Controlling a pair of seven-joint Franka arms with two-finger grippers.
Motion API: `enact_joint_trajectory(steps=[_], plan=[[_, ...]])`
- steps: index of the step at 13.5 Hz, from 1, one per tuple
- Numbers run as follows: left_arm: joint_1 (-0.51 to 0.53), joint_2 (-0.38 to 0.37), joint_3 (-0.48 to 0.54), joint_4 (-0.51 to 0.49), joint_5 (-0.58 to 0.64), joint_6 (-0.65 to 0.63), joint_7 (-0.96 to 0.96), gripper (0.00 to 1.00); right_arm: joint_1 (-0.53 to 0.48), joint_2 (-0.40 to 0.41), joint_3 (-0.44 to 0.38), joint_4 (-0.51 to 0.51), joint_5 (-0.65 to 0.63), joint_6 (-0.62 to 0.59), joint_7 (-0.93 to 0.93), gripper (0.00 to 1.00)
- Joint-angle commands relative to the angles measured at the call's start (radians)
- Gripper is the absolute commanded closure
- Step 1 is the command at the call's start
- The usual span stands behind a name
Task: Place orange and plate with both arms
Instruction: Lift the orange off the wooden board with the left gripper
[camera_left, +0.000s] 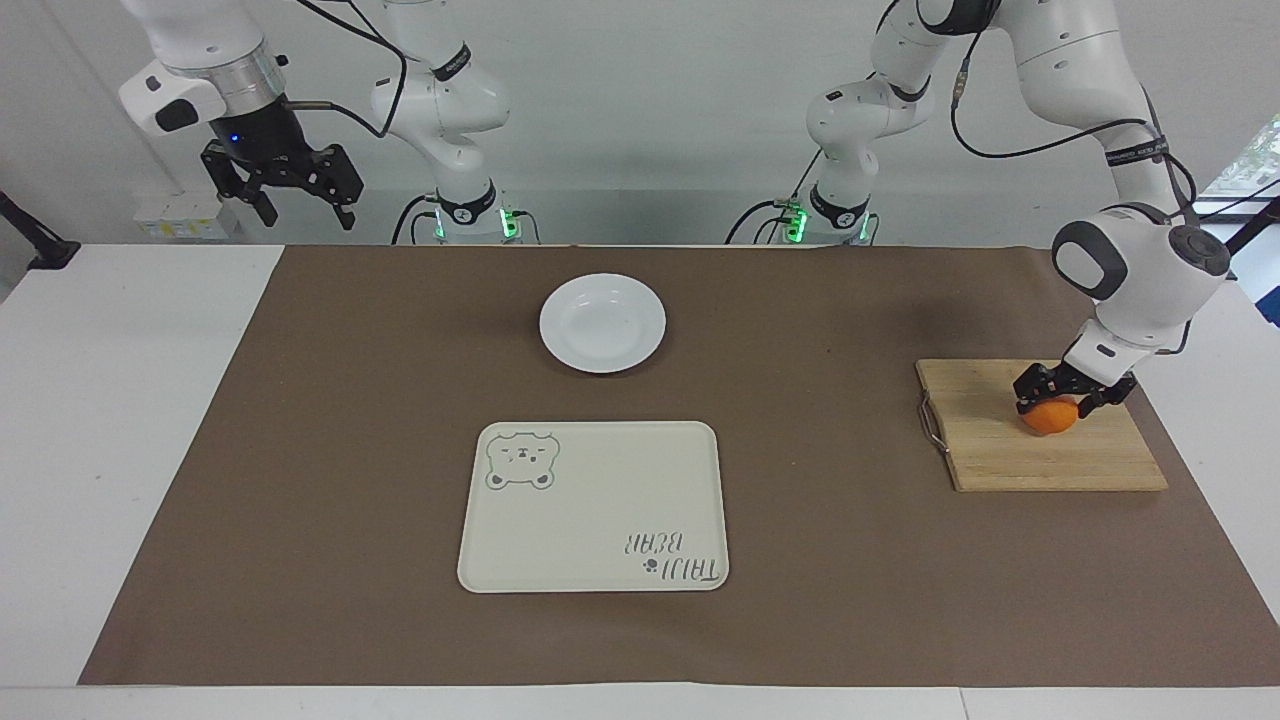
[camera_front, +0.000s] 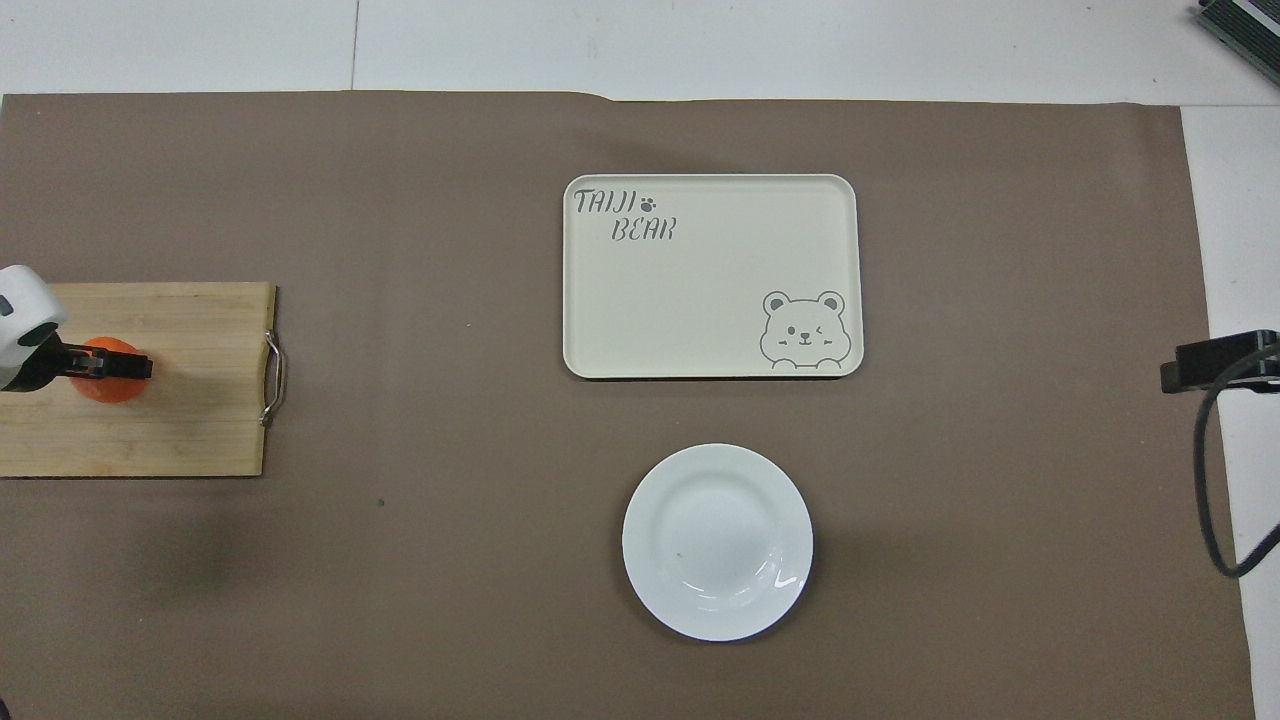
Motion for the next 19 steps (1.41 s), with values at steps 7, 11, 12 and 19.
enact_joint_trajectory(steps=[7,11,12,19], plan=[[0.001,0.003,-0.008,0.014,0.0,0.065,0.069,0.81,-0.003,-0.013,0.001,-0.015,0.014,-0.003,0.009,0.0],[-0.066,-0.08,-0.014,0.03,0.0,0.02,0.055,0.93,-0.003,-0.013,0.001,-0.015,0.014,-0.003,0.009,0.0],[-0.1,-0.1,-0.014,0.034,0.0,-0.006,0.055,0.96,-0.003,-0.013,0.001,-0.015,0.014,-0.003,0.009,0.0],[-0.472,-0.148,-0.022,0.035,0.0,-0.095,-0.222,1.0,-0.005,-0.02,0.001,-0.027,0.014,-0.003,0.009,0.0]])
